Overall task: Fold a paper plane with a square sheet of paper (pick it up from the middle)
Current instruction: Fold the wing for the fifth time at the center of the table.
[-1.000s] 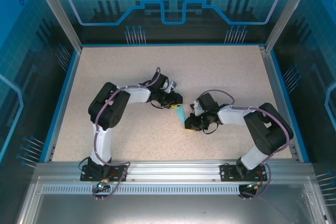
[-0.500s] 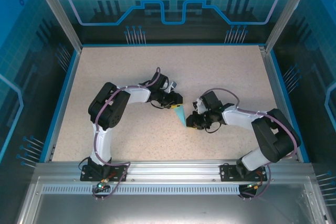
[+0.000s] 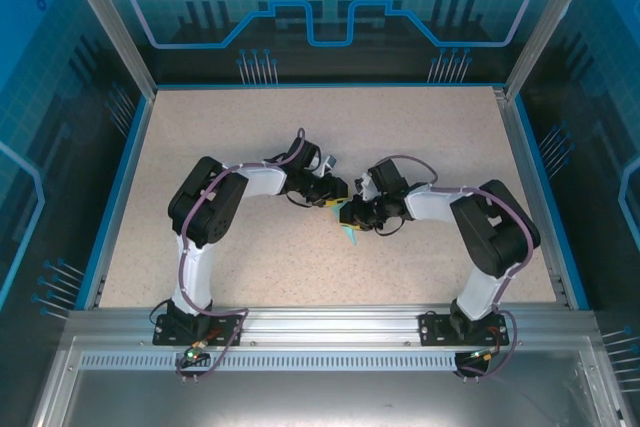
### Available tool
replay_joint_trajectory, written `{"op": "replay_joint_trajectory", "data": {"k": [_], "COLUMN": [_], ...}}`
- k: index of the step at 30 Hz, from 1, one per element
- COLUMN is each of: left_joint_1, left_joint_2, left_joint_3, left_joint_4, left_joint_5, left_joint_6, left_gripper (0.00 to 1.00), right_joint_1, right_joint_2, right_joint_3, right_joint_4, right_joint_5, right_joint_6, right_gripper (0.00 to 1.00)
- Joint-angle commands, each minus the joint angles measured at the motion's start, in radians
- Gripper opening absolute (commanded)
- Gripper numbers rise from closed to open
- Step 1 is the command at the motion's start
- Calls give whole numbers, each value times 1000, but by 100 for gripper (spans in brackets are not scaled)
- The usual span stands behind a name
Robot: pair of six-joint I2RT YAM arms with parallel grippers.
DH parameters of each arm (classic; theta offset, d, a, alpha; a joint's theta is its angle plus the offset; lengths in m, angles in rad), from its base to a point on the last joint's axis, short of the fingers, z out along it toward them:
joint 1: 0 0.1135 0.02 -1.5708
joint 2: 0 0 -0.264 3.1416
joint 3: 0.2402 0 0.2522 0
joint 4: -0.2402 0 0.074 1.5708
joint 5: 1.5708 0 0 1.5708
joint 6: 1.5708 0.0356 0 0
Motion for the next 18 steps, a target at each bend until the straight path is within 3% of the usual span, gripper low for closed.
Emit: {"op": "replay_joint_trajectory", "data": {"k": [1, 11, 18], "left_joint_1": [15, 20, 10], "left_joint_2": [34, -1, -132], "left_joint_3": [-6, 86, 85], "left_joint_4": [-61, -164, -204], "left_joint_5": [-29, -30, -27], "left_joint_6": [22, 83, 61], "left_gripper": [34, 37, 37], "right_joint_1": [5, -11, -8], "right_joint_2": [17, 25, 32], "right_joint_3": [7, -112, -124], "right_joint_4": [-79, -40, 16], "right_joint_5": [42, 42, 39], "right_joint_6": [-32, -29, 18], "right_gripper": [21, 18, 13]}}
